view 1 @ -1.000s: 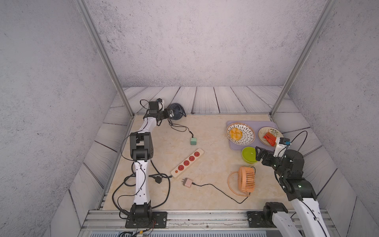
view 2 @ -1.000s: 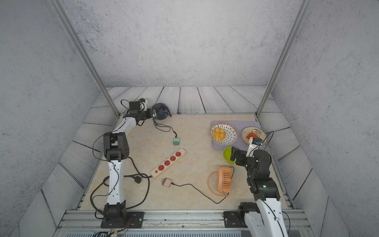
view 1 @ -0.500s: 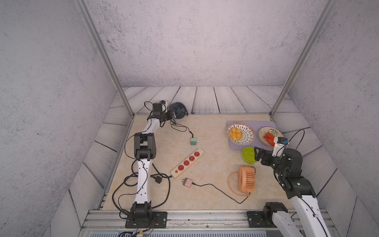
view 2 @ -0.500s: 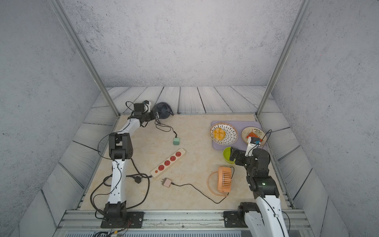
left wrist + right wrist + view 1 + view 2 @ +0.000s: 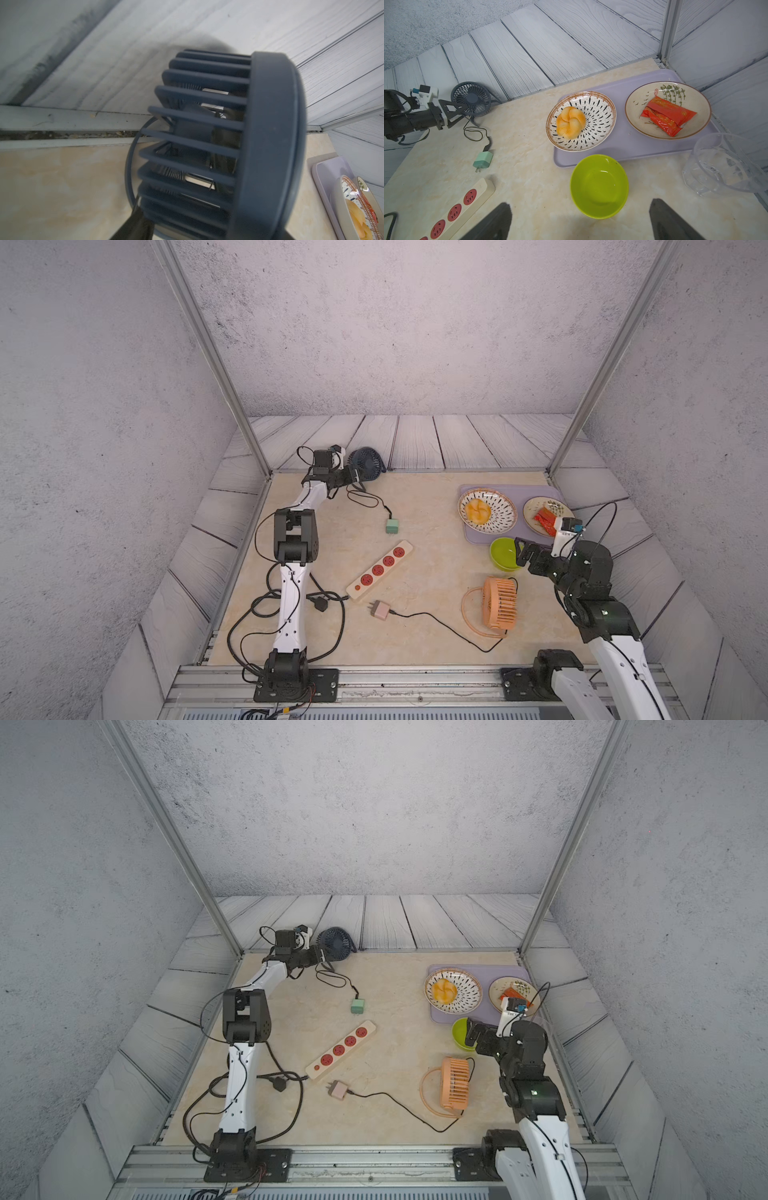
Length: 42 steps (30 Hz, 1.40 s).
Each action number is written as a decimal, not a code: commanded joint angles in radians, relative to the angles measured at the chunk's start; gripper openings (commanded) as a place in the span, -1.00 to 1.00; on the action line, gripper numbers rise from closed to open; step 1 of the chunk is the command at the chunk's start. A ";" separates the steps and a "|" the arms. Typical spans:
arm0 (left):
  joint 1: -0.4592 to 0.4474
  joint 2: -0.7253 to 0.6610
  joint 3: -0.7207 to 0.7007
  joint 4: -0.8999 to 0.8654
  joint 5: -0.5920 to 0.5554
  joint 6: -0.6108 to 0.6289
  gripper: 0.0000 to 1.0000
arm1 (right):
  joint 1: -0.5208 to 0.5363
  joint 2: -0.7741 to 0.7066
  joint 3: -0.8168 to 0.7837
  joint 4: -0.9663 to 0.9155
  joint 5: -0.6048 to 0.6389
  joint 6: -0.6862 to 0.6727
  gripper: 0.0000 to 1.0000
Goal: Plug the desk fan into the power strip
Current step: Move the fan to the center of the board.
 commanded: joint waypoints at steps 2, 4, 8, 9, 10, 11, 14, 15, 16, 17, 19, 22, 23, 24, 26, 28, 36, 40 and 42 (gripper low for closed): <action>-0.029 -0.059 -0.058 0.006 0.064 -0.005 -0.24 | 0.001 -0.012 0.015 0.004 -0.015 -0.005 0.98; -0.037 -0.071 -0.071 0.006 0.106 -0.009 -0.32 | 0.001 -0.016 0.017 -0.005 -0.013 -0.006 0.98; -0.057 -0.085 -0.095 0.008 0.154 -0.024 -0.35 | 0.001 -0.028 0.003 0.006 -0.016 0.003 0.98; -0.065 -0.093 -0.110 0.009 0.158 -0.016 -0.36 | 0.001 -0.030 0.001 0.004 -0.014 0.004 0.98; -0.072 -0.102 -0.123 0.007 0.162 -0.005 -0.36 | 0.000 -0.030 0.001 0.002 -0.013 0.004 0.98; -0.082 -0.112 -0.132 0.003 0.171 0.005 -0.37 | 0.001 -0.030 0.000 0.001 -0.012 0.005 0.98; -0.106 -0.124 -0.157 -0.010 0.202 0.015 -0.38 | 0.002 -0.034 -0.006 0.009 -0.014 0.009 0.98; -0.114 -0.125 -0.167 -0.009 0.210 0.017 -0.38 | 0.001 -0.035 -0.008 0.010 -0.015 0.011 0.98; -0.123 -0.125 -0.175 -0.010 0.217 0.021 -0.37 | 0.001 -0.035 -0.010 0.010 -0.015 0.010 0.98; -0.131 -0.124 -0.184 -0.014 0.226 0.030 -0.37 | 0.000 -0.035 -0.010 0.008 -0.014 0.011 0.98; -0.151 -0.125 -0.195 -0.018 0.239 0.059 -0.37 | 0.000 -0.034 -0.007 0.007 -0.013 0.010 0.98; -0.185 -0.124 -0.201 -0.047 0.254 0.112 -0.37 | 0.001 -0.035 -0.010 0.013 -0.018 0.013 0.98; -0.196 -0.125 -0.200 -0.057 0.259 0.125 -0.37 | 0.001 -0.036 -0.009 0.008 -0.017 0.013 0.98; -0.208 -0.124 -0.200 -0.066 0.266 0.138 -0.37 | 0.001 -0.038 -0.006 0.001 -0.014 0.012 0.98; -0.232 -0.125 -0.202 -0.088 0.291 0.176 -0.37 | 0.001 -0.042 -0.003 -0.009 -0.007 0.010 0.98; -0.256 -0.154 -0.202 -0.130 0.310 0.240 -0.38 | 0.001 -0.047 -0.008 -0.006 -0.008 0.012 0.98; -0.318 -0.181 -0.237 -0.279 0.423 0.431 -0.38 | 0.001 -0.050 -0.019 0.005 -0.006 0.019 0.98; -0.336 -0.181 -0.226 -0.372 0.455 0.523 -0.39 | 0.000 -0.040 -0.011 -0.004 0.000 0.015 0.98; -0.336 -0.183 -0.214 -0.416 0.462 0.566 -0.39 | 0.002 -0.039 -0.012 -0.002 -0.001 0.017 0.98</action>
